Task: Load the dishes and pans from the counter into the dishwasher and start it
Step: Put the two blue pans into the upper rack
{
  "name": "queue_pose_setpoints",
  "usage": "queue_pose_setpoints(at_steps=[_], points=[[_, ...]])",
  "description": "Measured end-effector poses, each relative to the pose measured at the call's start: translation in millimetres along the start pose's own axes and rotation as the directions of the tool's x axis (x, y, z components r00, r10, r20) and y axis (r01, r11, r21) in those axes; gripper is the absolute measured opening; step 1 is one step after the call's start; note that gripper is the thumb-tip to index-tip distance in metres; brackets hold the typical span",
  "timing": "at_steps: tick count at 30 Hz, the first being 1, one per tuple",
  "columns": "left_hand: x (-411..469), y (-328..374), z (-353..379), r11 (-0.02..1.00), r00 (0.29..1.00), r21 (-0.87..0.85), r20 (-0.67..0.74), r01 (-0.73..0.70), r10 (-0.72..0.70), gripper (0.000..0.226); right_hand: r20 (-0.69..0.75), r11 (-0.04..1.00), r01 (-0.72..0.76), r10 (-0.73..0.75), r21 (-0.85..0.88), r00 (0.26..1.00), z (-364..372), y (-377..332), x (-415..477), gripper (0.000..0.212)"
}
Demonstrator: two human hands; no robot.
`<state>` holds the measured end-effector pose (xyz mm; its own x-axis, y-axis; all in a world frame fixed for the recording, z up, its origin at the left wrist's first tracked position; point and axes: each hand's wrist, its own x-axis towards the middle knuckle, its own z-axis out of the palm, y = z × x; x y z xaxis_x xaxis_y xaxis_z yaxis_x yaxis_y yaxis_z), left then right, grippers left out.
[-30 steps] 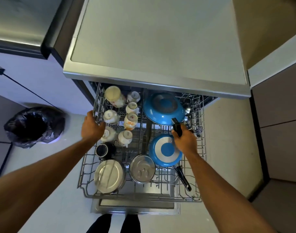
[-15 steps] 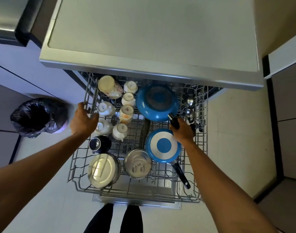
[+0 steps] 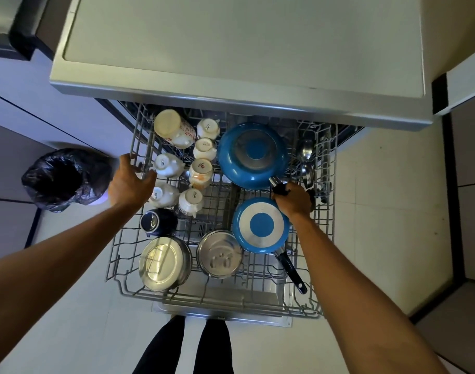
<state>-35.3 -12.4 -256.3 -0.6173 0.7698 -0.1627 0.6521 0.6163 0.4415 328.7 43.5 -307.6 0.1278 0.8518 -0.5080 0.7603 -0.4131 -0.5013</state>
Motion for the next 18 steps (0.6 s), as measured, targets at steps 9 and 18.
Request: queue_pose_setpoints(at_steps=[9,18], points=[[2,-5,-3,0.997,0.997,-0.081,0.082,-0.008,0.015,0.052,-0.047,0.996,-0.042,0.046,0.084,0.998,-14,-7,-14,0.025],[-67,-9,-24,0.968,0.97,-0.064,-0.028,-0.241,0.24,0.048,-0.169,0.926,0.112,-0.054,0.359,0.984,-8,-22,-94,0.013]])
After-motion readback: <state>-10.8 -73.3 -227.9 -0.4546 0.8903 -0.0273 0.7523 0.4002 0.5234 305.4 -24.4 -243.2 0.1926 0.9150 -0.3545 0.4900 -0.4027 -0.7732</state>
